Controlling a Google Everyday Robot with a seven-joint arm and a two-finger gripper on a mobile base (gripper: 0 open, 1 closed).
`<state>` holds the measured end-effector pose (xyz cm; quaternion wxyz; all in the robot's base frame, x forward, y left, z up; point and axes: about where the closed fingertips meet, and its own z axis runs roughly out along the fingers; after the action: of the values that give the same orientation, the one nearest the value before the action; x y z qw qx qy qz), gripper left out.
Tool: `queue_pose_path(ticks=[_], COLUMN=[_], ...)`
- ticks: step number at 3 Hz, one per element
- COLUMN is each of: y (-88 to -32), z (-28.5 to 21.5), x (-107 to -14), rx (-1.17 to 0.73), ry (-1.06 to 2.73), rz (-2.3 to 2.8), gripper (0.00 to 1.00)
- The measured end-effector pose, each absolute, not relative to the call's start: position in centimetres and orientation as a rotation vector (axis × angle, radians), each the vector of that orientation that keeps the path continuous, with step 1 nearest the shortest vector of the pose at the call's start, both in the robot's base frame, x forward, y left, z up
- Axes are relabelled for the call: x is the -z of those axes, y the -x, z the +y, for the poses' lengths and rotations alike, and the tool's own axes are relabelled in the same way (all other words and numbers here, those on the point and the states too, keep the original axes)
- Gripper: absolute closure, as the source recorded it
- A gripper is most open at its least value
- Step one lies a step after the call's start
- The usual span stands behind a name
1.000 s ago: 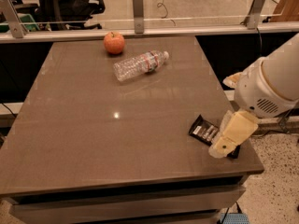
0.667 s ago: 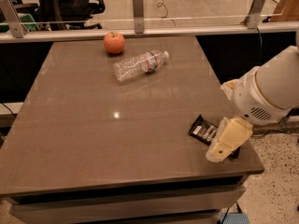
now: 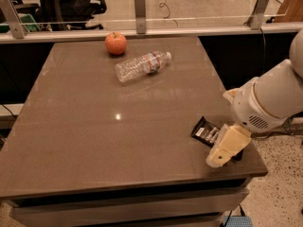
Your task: Move rxbar chocolate near water bottle
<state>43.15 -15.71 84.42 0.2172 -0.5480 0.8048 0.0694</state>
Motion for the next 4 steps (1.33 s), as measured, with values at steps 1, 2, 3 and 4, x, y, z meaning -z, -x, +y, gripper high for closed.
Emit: queue_pose_path(ticks=[1,2,3,4], y=[-42.7,-42.6,-42.6,-42.4], z=[-15.6,-15.6,-15.7,-15.8], x=[-83.0,-83.1,-82.4,-81.4], rx=[-0.21,-0.21,-0.24,-0.264], ry=[1.513,1.513,1.443,1.386], rz=[2.257,2.257,2.271,2.278], gripper=[0.0,0.0,0.0,0.18])
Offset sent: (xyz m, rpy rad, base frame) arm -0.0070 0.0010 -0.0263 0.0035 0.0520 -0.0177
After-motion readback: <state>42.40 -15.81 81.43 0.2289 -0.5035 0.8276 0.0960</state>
